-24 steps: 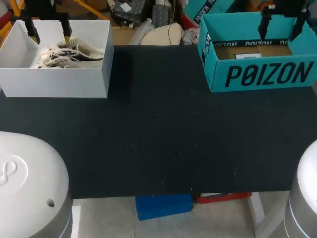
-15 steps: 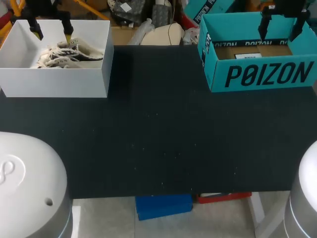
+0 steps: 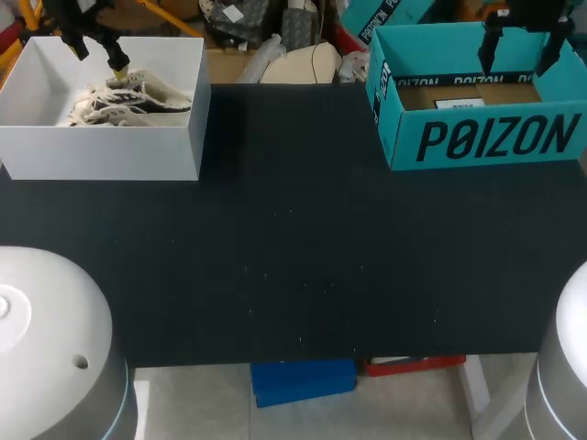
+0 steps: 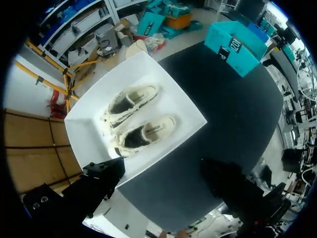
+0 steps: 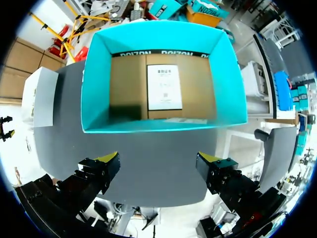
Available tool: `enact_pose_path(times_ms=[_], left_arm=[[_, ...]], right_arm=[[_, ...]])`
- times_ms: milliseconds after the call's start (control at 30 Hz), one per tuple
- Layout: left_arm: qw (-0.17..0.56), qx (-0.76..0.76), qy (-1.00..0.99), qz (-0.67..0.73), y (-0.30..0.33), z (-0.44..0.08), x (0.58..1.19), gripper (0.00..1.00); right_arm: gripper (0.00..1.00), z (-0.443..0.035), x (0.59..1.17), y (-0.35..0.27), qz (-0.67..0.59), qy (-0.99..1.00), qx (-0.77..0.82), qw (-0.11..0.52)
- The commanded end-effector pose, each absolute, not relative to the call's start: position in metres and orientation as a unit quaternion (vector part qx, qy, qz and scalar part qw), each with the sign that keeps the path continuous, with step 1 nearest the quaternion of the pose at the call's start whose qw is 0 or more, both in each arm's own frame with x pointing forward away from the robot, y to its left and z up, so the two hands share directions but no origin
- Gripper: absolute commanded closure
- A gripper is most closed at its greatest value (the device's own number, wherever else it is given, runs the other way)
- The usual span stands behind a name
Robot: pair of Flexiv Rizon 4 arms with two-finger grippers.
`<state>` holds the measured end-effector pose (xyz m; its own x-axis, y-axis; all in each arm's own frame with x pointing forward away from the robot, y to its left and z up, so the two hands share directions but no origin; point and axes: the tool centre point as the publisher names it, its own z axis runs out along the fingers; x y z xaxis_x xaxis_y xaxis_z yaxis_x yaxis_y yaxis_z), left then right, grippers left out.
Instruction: Take the shoe out of the shoebox, open the shoe tongue, remove and reinsert the insole, then place the shoe into the shoebox
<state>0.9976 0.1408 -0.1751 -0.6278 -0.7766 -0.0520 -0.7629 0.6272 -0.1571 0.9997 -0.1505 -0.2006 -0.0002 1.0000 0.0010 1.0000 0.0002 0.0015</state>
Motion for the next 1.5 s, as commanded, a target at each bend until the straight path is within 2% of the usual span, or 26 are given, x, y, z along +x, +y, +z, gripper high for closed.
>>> enact_pose_path(times_ms=[33,133,167,200,233,267,333,467,600,833,1500], left_arm=[[0.091,-0.343,0.929,-0.103,0.144,-0.177,0.99,0.0],[0.095,-0.328,0.935,-0.097,0.146,-0.178,0.994,0.0],[0.098,-0.317,0.939,-0.091,0.149,-0.179,1.0,0.53],[0.1,-0.295,0.947,-0.084,0.152,-0.18,1.006,0.69],[0.101,-0.285,0.95,-0.077,0.155,-0.182,1.011,0.81],[0.101,-0.269,0.955,-0.067,0.159,-0.184,1.016,0.79],[0.097,-0.228,0.968,-0.049,0.163,-0.192,1.026,0.62],[0.069,-0.194,0.978,-0.033,0.174,-0.213,1.041,0.64],[0.058,-0.176,0.982,-0.033,0.181,-0.233,1.051,0.56],[0.048,-0.145,0.988,-0.027,0.186,-0.262,1.068,0.52],[0.029,-0.095,0.995,0.002,0.179,-0.351,1.112,0.58]], right_arm=[[0.0,-0.2,1.0,-0.15,0.001,0.707,0.707,0.0],[0.0,-0.2,1.0,-0.15,0.001,0.707,0.707,0.0],[0.0,-0.2,1.0,-0.15,0.001,0.707,0.707,0.0],[0.0,-0.2,1.0,-0.15,0.001,0.707,0.707,0.0],[0.0,-0.2,1.0,-0.15,0.001,0.707,0.707,0.0],[0.0,-0.2,1.0,-0.15,0.001,0.707,0.707,0.0],[0.0,-0.2,1.0,-0.15,0.001,0.707,0.707,0.0],[0.0,-0.2,1.0,-0.15,0.001,0.707,0.707,0.0],[0.0,-0.2,1.0,-0.15,0.001,0.707,0.707,0.0],[0.0,-0.2,1.0,-0.15,0.001,0.707,0.707,0.0],[0.0,-0.2,1.0,-0.15,0.001,0.707,0.707,0.0]])
